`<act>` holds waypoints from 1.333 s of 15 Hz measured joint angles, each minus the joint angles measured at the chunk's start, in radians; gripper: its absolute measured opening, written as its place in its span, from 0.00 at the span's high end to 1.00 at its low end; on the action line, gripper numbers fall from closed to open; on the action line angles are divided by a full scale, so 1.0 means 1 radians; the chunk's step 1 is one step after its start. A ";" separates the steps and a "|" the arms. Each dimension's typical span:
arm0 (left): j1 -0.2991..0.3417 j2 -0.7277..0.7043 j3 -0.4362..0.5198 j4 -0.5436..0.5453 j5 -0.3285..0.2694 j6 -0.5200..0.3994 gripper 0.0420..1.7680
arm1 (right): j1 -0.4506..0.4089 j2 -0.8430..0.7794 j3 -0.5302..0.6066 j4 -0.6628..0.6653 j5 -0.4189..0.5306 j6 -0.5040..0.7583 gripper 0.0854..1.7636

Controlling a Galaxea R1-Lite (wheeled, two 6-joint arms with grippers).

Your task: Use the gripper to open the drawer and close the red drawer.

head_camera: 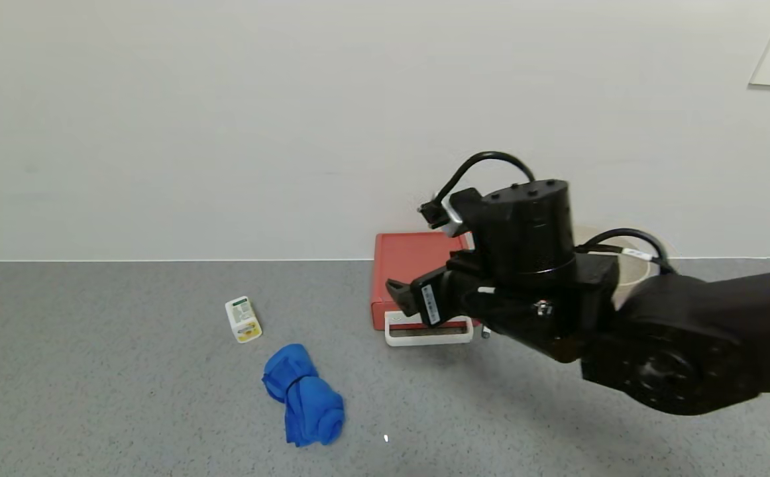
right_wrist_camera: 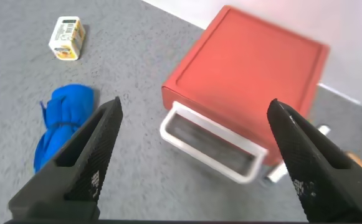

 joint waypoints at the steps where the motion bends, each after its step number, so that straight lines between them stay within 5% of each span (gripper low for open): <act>1: 0.000 0.000 0.000 0.000 0.000 0.000 0.03 | -0.008 -0.056 0.045 -0.002 0.027 -0.021 0.03; 6: 0.000 0.000 0.000 0.001 0.000 0.000 0.03 | -0.078 -0.310 0.241 0.004 0.140 -0.111 0.03; 11: 0.000 0.000 0.000 0.001 -0.001 0.000 0.03 | -0.140 -0.552 0.391 0.043 0.151 -0.107 0.03; 20: 0.000 0.000 0.000 0.001 0.000 0.001 0.03 | -0.329 -1.112 0.530 0.413 0.141 -0.045 0.03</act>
